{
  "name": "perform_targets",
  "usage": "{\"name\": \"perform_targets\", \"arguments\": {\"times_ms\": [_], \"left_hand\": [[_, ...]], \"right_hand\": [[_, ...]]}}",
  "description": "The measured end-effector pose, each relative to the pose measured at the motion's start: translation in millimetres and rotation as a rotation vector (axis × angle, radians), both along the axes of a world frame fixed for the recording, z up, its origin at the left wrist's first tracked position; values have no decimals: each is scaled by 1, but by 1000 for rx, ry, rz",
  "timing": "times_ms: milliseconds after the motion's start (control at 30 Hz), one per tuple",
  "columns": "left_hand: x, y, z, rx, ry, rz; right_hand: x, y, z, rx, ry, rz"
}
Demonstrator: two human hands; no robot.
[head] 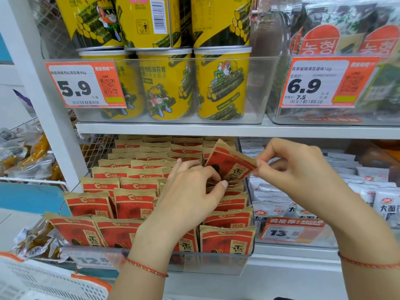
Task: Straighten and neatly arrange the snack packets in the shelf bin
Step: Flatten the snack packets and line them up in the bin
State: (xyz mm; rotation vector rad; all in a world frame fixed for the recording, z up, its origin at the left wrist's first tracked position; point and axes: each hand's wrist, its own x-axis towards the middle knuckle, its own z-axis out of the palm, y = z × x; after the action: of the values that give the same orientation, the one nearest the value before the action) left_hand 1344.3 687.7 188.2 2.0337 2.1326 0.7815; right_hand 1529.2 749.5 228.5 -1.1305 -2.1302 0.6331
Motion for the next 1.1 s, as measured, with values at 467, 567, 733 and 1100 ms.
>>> {"name": "perform_targets", "arguments": {"times_ms": [467,567,733,1100], "left_hand": [[4,-7,16,453,-429,14],[8,-9,20,478,-515,-50],[13,-10,28,544,-703,-80],[2,-14,31,353,-1047,-106]], "right_hand": [[-5,-14,14,522,736,-35],[-13,-15,13,429,776,42],[-25,-19,13,221,923,89],[-28,-15,11,-214,844,142]]}}
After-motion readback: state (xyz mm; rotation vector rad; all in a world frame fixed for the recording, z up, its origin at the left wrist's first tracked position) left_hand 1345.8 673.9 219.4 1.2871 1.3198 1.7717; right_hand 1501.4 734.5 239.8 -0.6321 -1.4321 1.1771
